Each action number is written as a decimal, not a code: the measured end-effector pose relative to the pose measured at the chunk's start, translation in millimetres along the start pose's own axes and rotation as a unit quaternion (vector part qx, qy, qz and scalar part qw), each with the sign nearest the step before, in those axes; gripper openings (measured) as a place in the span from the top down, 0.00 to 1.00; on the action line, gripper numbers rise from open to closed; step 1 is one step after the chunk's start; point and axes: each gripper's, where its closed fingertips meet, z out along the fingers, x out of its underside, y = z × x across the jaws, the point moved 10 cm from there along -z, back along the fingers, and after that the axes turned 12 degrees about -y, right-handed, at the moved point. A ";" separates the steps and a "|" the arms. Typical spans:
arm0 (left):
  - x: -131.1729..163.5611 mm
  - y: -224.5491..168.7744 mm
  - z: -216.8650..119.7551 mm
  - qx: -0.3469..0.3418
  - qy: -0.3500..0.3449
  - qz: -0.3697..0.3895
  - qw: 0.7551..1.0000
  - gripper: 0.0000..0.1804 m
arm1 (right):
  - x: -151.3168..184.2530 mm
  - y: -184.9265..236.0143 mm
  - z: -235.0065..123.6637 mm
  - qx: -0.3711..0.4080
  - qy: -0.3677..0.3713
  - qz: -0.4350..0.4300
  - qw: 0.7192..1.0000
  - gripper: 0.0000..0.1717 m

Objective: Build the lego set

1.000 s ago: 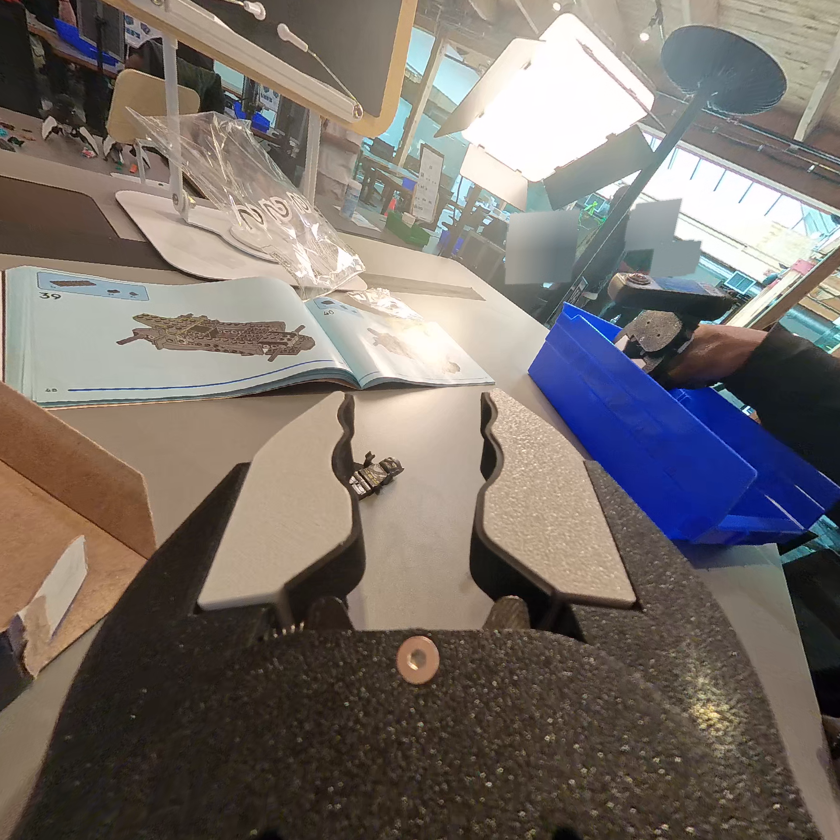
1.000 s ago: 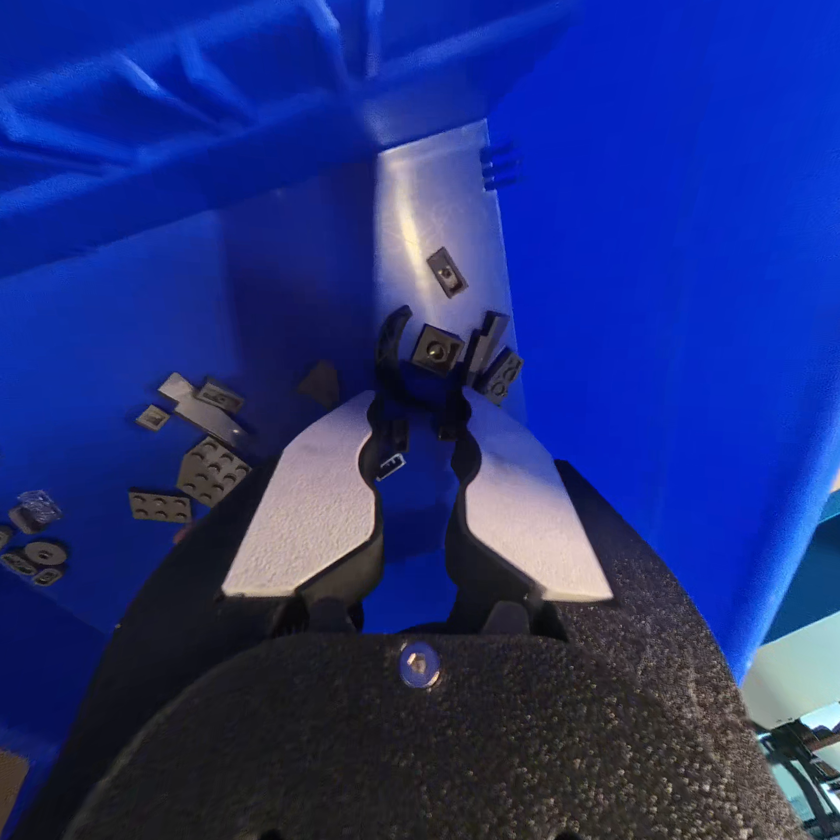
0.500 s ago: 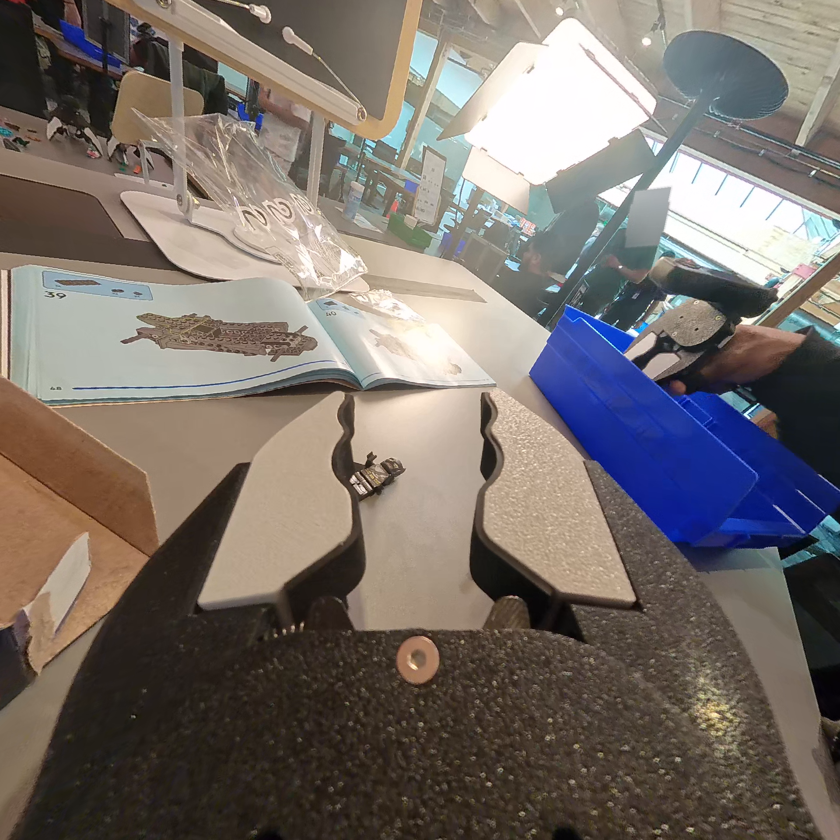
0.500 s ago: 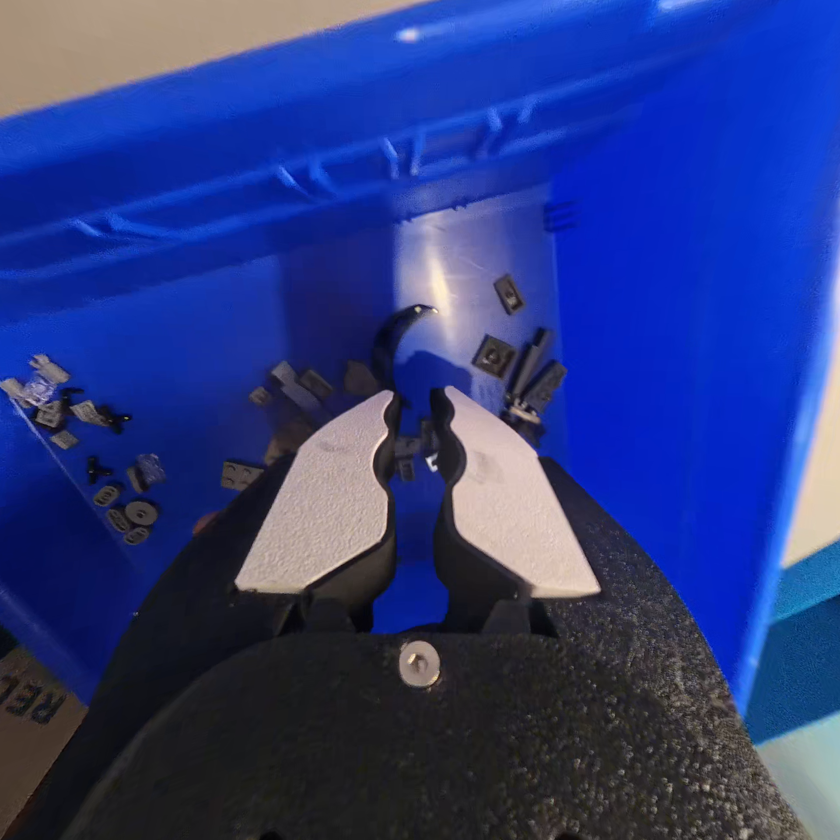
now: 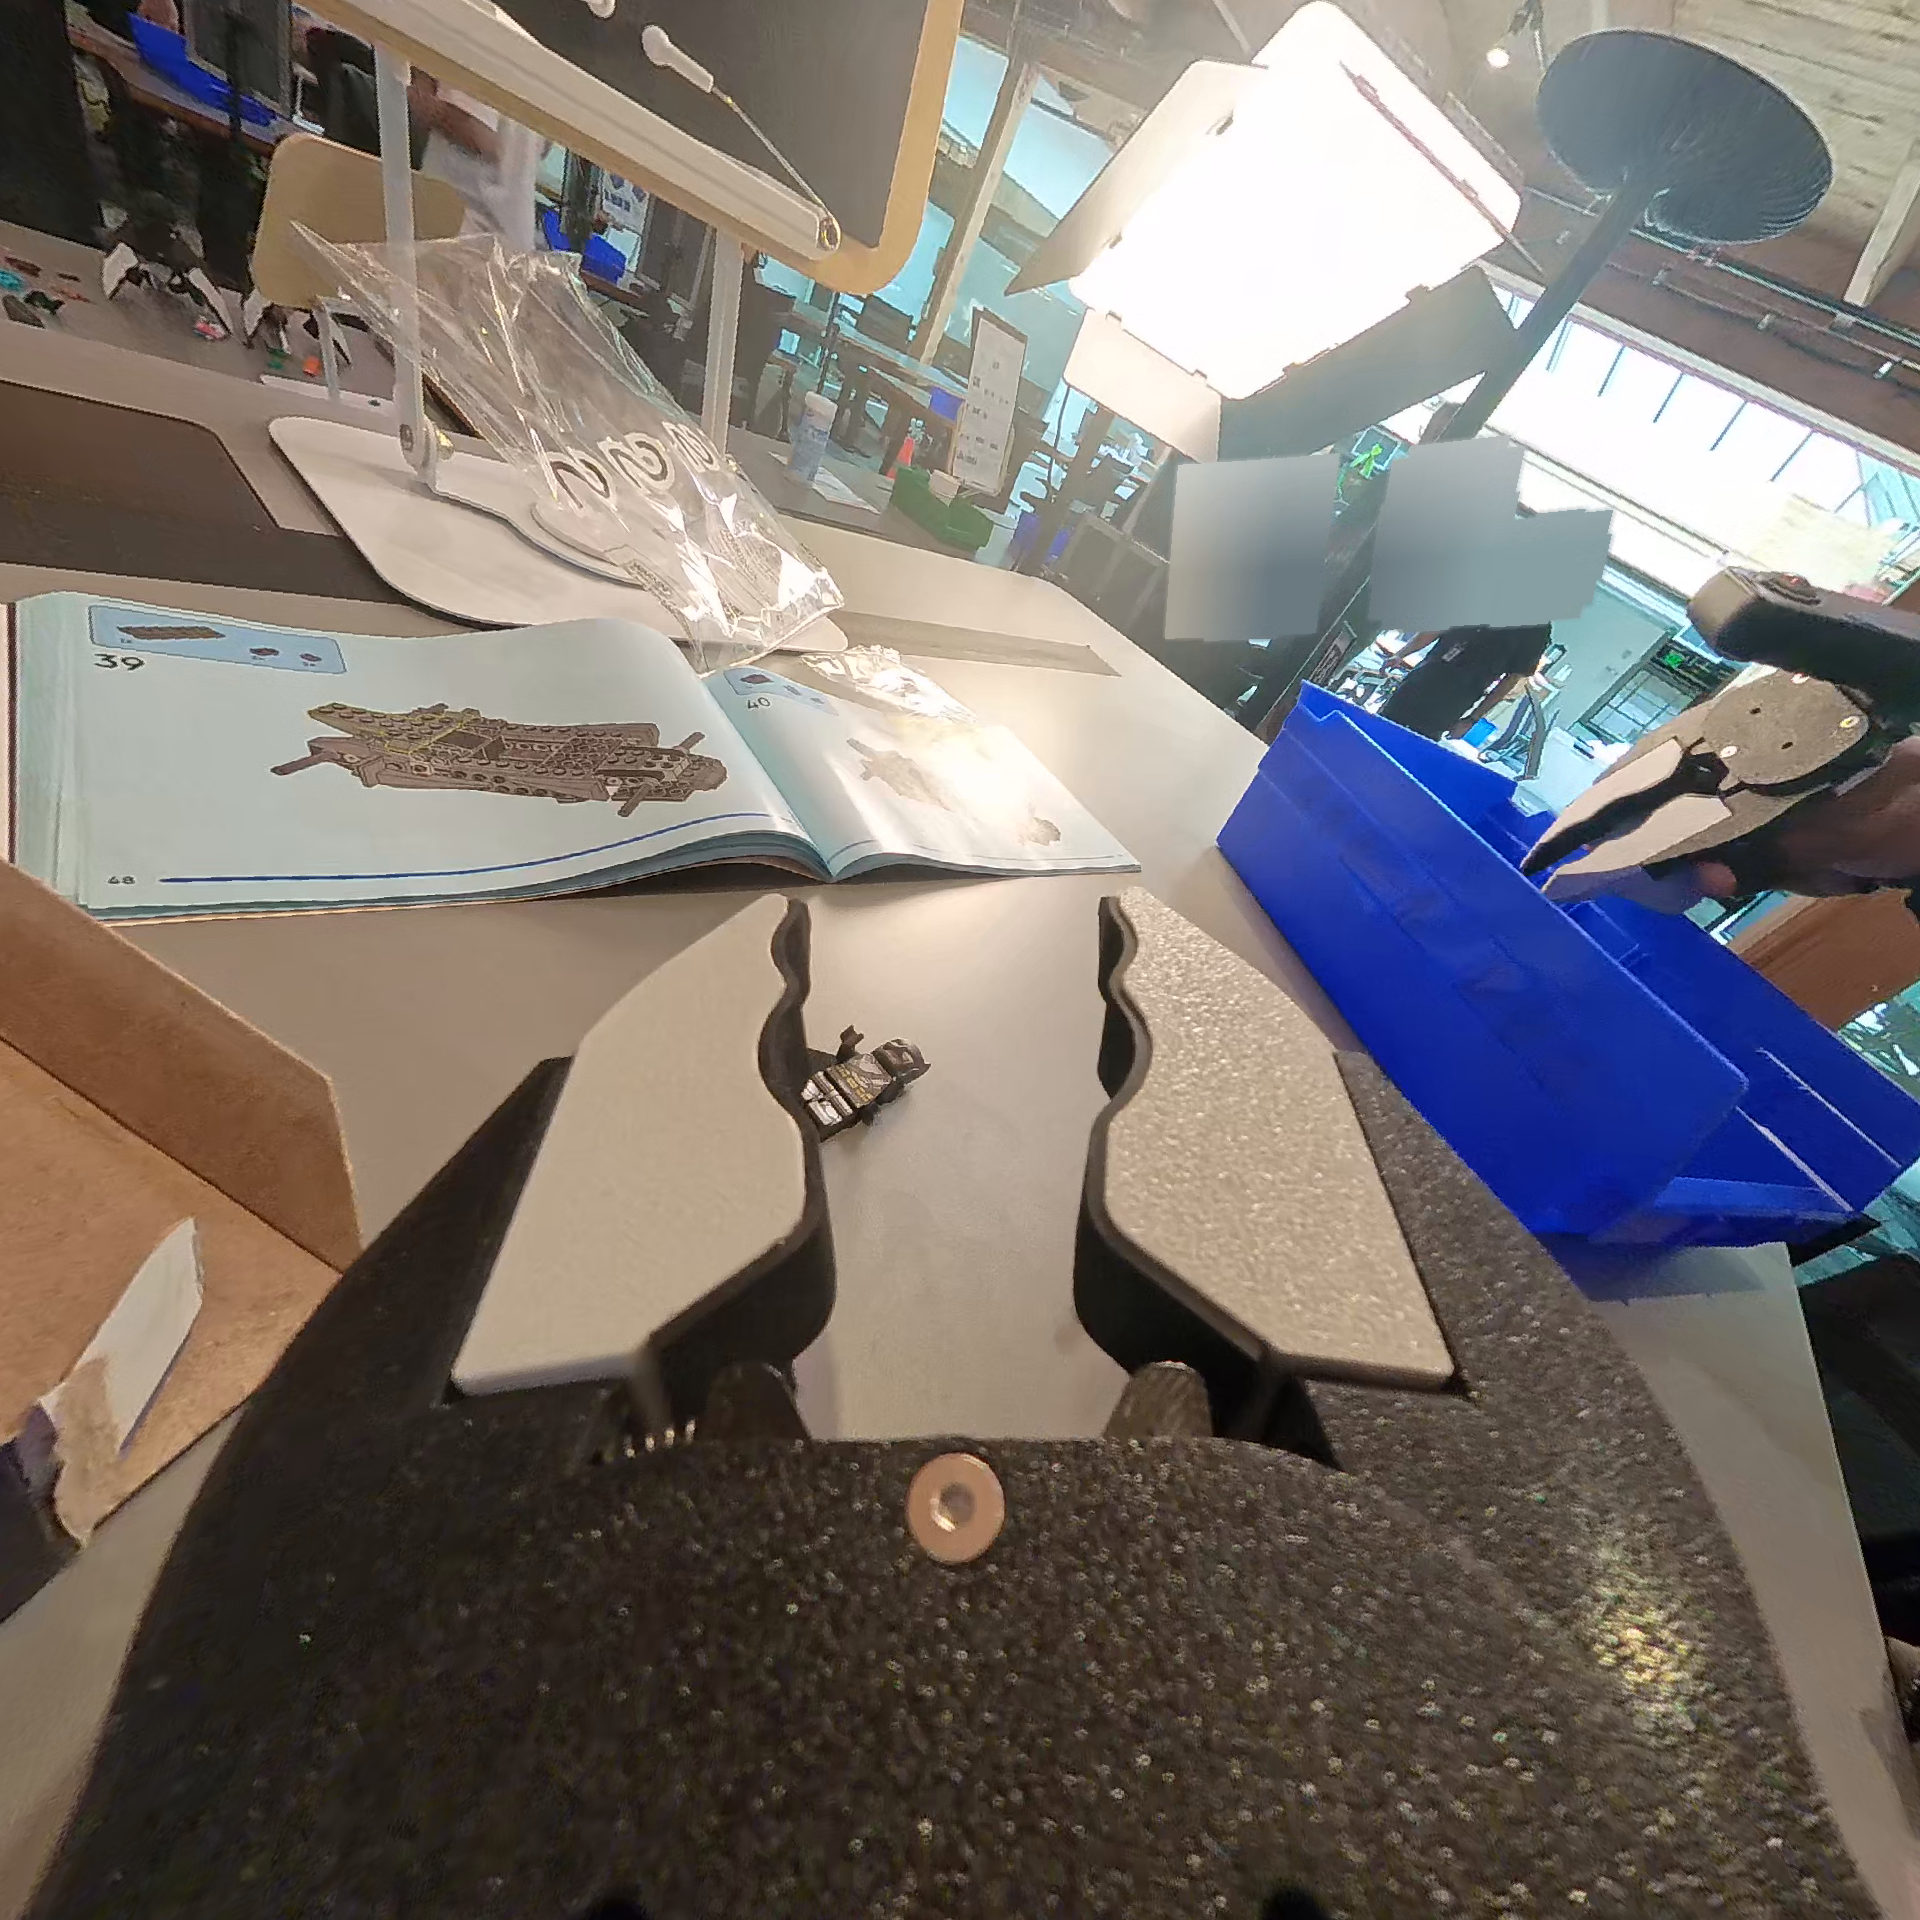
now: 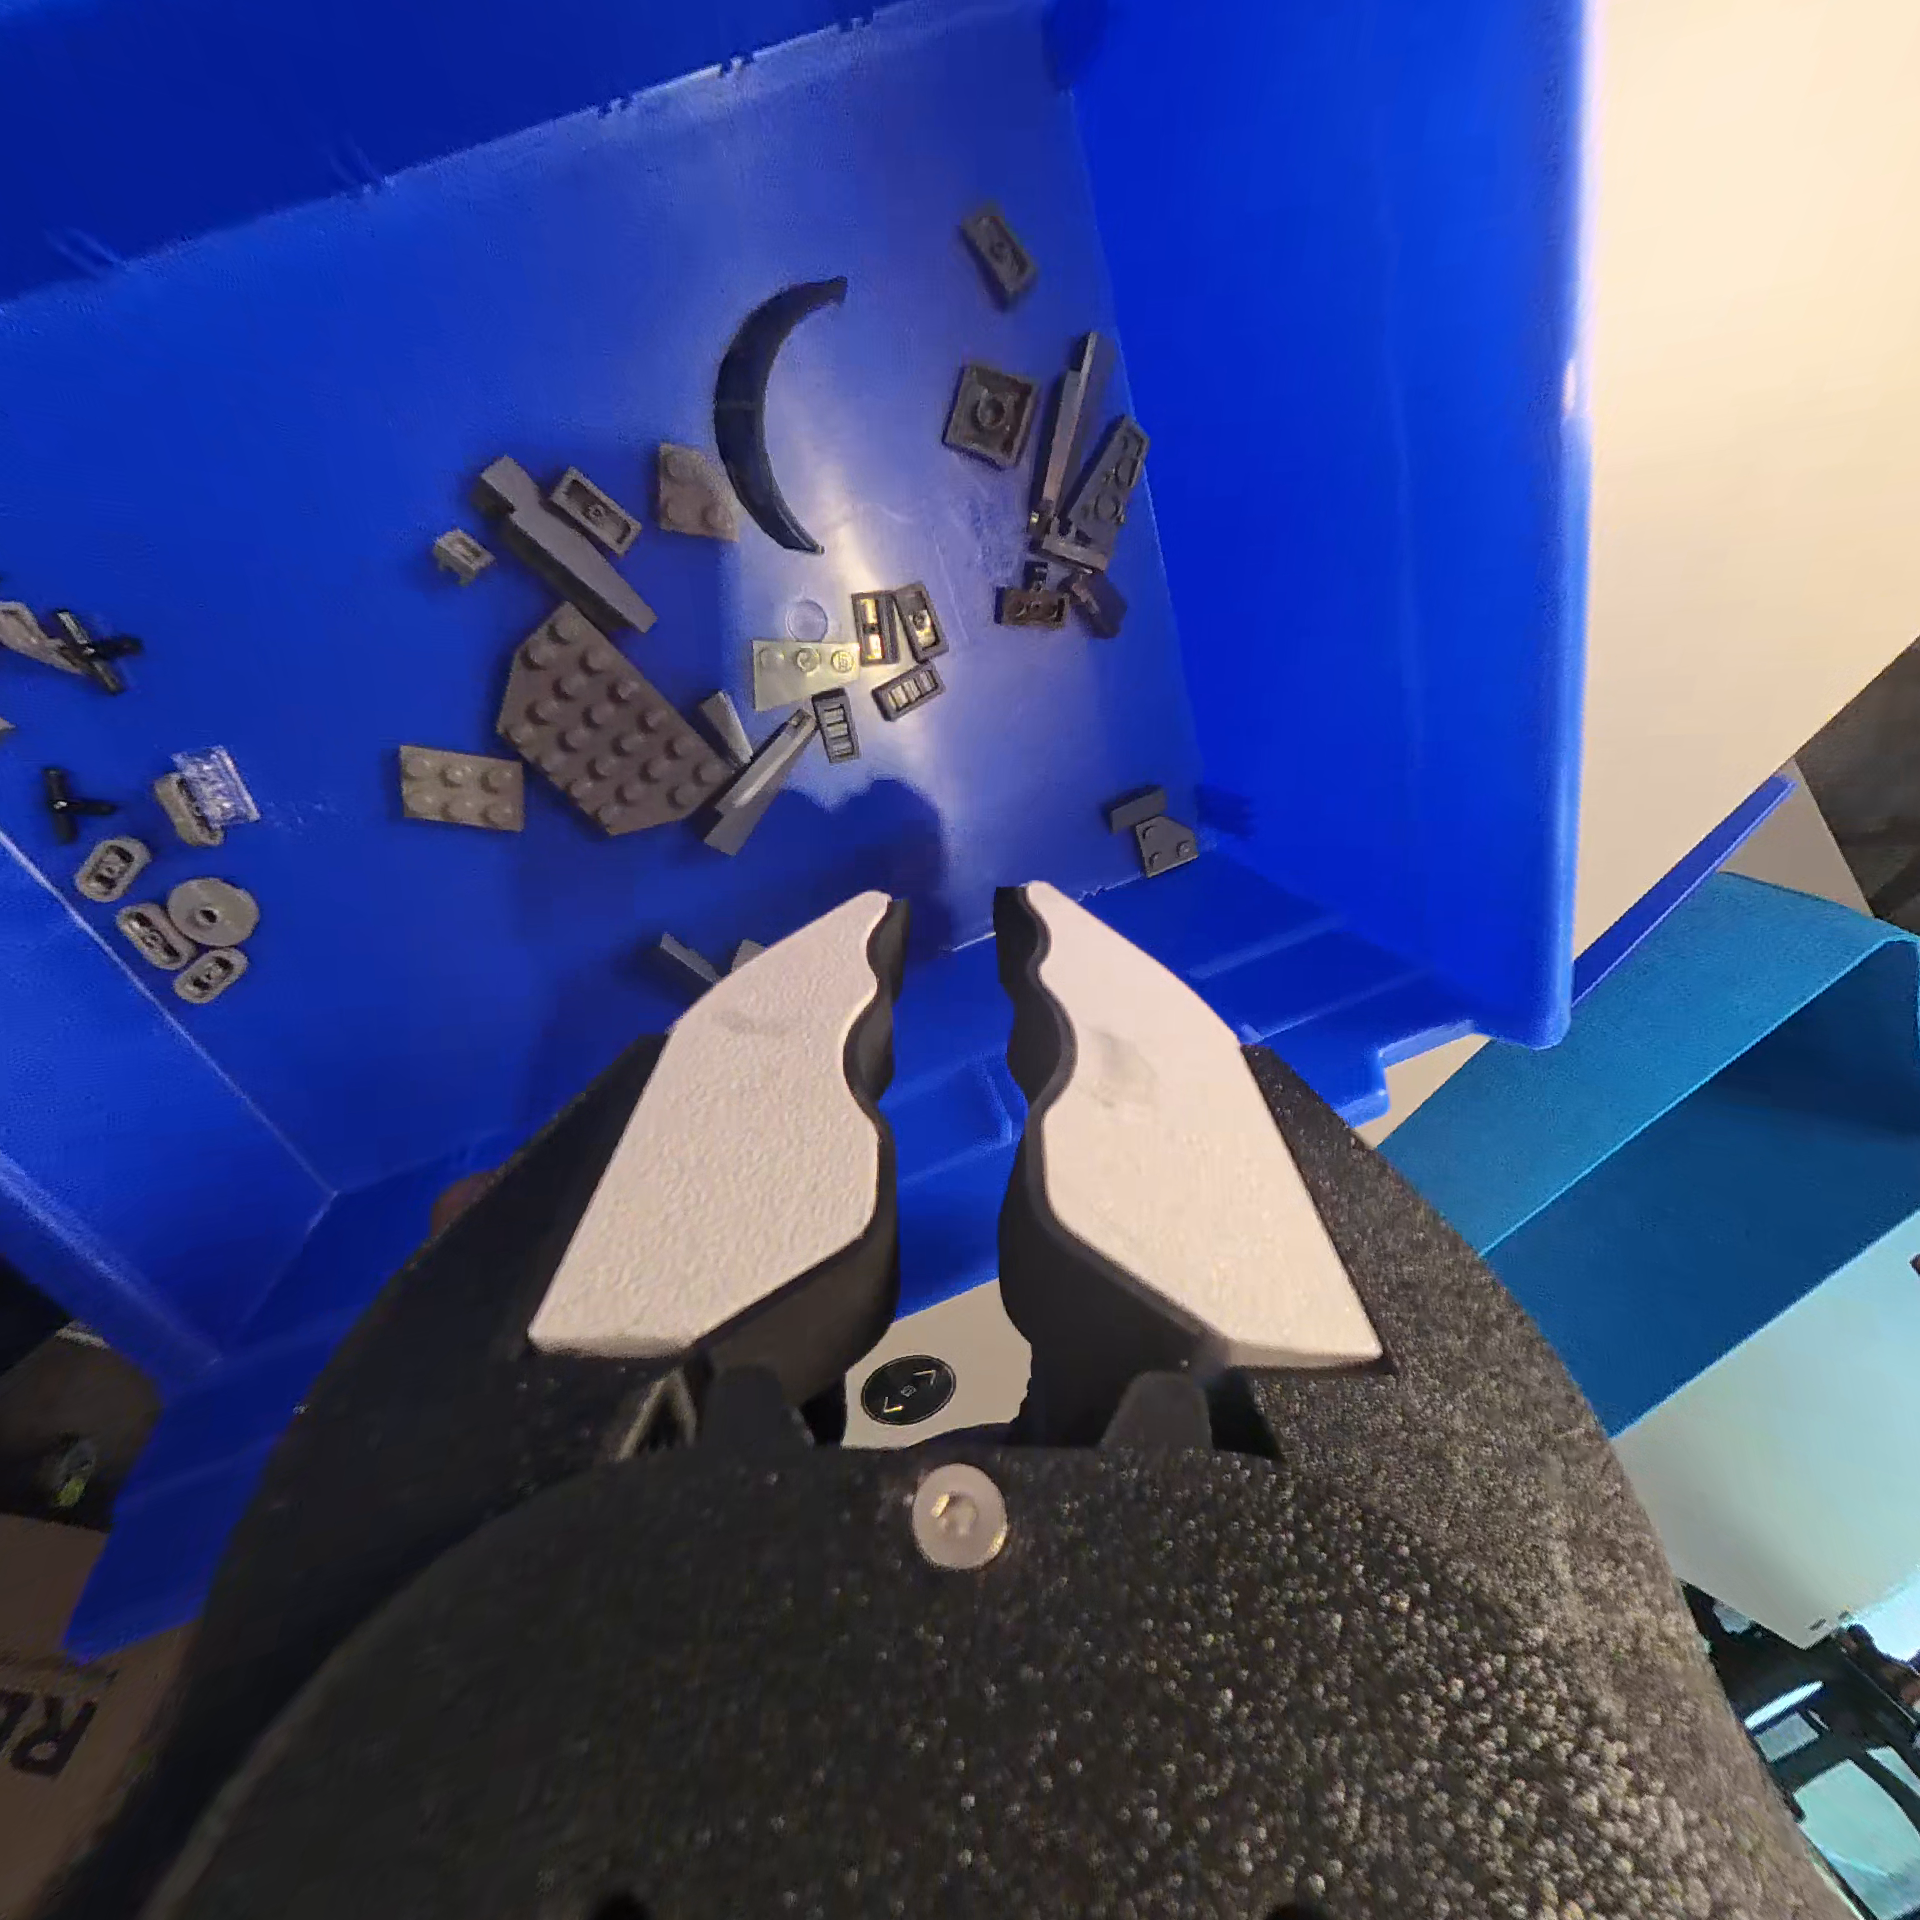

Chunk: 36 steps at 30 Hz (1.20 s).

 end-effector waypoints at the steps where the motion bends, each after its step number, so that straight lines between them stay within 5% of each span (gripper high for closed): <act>1: 0.1 -0.1 0.2 0.000 0.001 0.001 1.000 0.70 | 0.8 0.4 0.8 -0.001 0.000 0.001 1.000 0.90; 19: 0.5 0.3 1.6 -0.013 0.007 0.004 1.000 0.70 | -2.9 -18.9 8.1 0.006 0.000 0.012 1.000 0.89; 36: 0.5 -1.3 0.7 -0.007 0.007 0.007 1.000 0.70 | -39.8 -31.9 84.6 -0.005 0.071 0.117 0.991 0.85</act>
